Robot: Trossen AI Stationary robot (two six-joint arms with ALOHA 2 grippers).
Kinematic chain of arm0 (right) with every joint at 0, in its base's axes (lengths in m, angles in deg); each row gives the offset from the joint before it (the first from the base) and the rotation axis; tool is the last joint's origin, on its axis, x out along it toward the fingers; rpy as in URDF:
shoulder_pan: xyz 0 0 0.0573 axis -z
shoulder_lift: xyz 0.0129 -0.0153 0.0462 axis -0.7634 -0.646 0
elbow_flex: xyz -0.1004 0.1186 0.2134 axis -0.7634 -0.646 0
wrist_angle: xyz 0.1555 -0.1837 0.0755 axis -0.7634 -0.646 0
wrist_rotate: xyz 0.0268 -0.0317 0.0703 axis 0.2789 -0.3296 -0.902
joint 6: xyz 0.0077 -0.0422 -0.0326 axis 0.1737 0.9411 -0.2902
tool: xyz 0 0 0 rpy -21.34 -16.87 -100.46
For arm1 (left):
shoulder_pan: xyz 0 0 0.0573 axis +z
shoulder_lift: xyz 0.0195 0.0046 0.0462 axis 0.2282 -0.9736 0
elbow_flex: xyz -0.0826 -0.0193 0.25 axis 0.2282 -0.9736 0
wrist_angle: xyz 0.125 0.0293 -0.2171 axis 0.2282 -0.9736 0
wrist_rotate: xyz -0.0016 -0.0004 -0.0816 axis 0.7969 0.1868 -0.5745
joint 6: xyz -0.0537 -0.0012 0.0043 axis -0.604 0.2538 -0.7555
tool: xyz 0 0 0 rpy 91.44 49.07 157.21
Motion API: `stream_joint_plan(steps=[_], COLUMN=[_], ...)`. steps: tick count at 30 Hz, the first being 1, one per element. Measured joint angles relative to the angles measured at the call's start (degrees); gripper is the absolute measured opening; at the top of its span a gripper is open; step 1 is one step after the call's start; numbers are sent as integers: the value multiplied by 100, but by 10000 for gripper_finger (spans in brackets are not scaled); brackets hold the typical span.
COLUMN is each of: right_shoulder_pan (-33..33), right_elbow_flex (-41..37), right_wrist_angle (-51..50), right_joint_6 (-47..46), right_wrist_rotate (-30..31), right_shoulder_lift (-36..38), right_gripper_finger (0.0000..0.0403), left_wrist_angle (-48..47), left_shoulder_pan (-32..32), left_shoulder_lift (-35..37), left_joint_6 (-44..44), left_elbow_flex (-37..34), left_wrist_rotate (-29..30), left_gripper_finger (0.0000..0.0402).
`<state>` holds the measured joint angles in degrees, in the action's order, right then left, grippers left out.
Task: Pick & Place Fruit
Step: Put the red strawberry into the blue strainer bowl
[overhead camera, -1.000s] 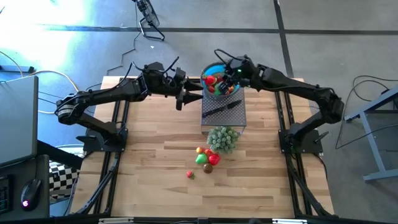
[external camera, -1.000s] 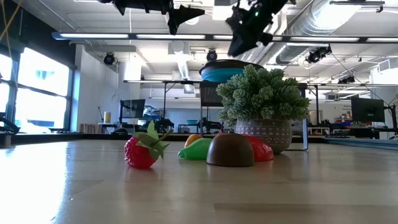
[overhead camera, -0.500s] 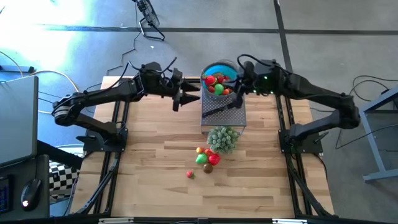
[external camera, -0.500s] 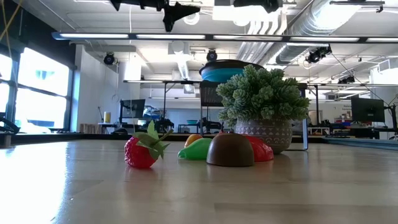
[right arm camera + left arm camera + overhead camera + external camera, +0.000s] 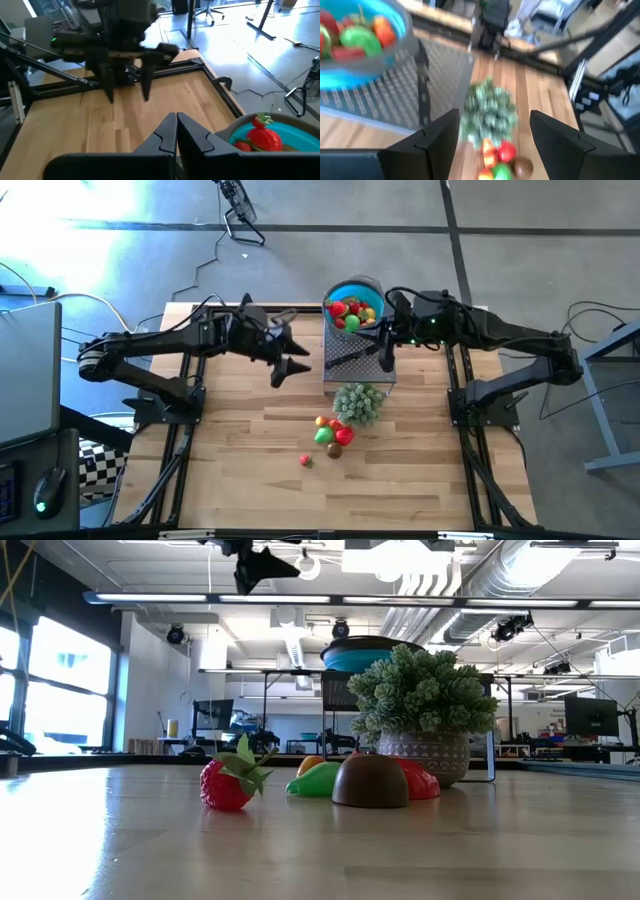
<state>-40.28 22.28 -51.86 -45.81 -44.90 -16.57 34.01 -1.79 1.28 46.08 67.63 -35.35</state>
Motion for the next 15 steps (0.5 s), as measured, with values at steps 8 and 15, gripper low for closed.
stream_joint_plan(steps=[8,15], right_shoulder_pan=[-314,-614], right_elbow_flex=[0,0], right_wrist_angle=[3,4], right_joint_6=[-341,-613], right_wrist_rotate=[362,363], right_shoulder_lift=[0,0], right_gripper_finger=[4,4], left_wrist_angle=[-910,-2102], left_shoulder_pan=[-547,-1042], left_shoulder_lift=[33,32], left_joint_6=[3,314], left_elbow_flex=[-4,-4], left_wrist_rotate=[462,798], left_gripper_finger=[237,237])
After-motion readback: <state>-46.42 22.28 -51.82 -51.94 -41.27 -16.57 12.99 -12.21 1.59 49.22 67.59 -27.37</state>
